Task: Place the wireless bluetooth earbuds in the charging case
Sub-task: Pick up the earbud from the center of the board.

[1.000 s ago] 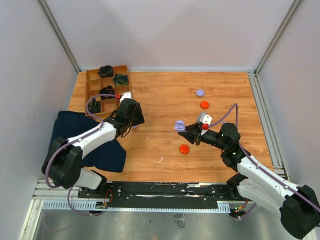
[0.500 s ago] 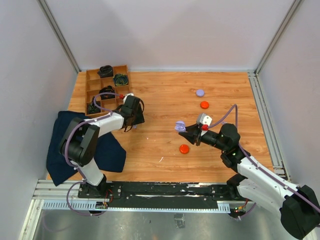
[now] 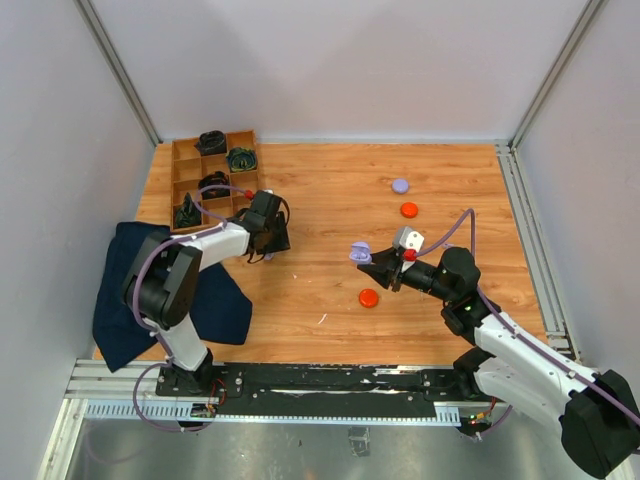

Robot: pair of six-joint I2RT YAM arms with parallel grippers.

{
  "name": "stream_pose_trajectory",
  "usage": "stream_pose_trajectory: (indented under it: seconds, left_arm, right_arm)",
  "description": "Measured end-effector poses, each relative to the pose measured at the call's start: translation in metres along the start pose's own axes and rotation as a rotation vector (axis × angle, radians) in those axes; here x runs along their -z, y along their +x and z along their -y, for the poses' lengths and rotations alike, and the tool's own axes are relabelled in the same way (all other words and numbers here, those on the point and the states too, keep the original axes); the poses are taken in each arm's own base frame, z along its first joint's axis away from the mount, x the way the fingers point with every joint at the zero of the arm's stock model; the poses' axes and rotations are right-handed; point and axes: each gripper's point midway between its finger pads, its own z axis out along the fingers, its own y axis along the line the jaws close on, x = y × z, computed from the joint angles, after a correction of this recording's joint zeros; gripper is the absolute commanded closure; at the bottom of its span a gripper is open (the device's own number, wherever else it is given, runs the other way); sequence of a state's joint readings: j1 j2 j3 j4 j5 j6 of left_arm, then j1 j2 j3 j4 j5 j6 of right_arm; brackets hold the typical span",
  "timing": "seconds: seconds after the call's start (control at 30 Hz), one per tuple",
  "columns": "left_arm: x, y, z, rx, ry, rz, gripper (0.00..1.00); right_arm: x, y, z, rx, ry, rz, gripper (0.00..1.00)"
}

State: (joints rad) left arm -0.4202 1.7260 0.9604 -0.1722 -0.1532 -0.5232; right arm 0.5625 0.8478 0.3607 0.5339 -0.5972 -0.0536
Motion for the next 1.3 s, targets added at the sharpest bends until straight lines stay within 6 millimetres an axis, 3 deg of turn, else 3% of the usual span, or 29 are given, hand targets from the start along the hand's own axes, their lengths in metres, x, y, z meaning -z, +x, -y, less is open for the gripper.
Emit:
stream_pose_trajectory:
  seconds: [0.33,0.7,1.0,1.3]
  left_arm:
    - [0.028,0.034,-0.01,-0.025,0.011,-0.105,0.52]
    - [0.055,0.025,-0.017,-0.019,-0.008,-0.072,0.54]
    - [0.049,0.022,-0.049,0.005,-0.146,-0.058,0.57]
    - [0.031,0.032,-0.052,-0.003,-0.174,-0.108,0.62]
  right_arm:
    - [-0.001,0.0,0.0,0.0,0.0,0.0,0.97]
    - [-0.001,0.001,0.001,0.0,0.0,0.0,0.96]
    - [0.0,-0.002,0.001,0.005,0.005,0.008,0.96]
    - [0.001,-0.002,0.001,0.005,0.006,0.008,0.96]
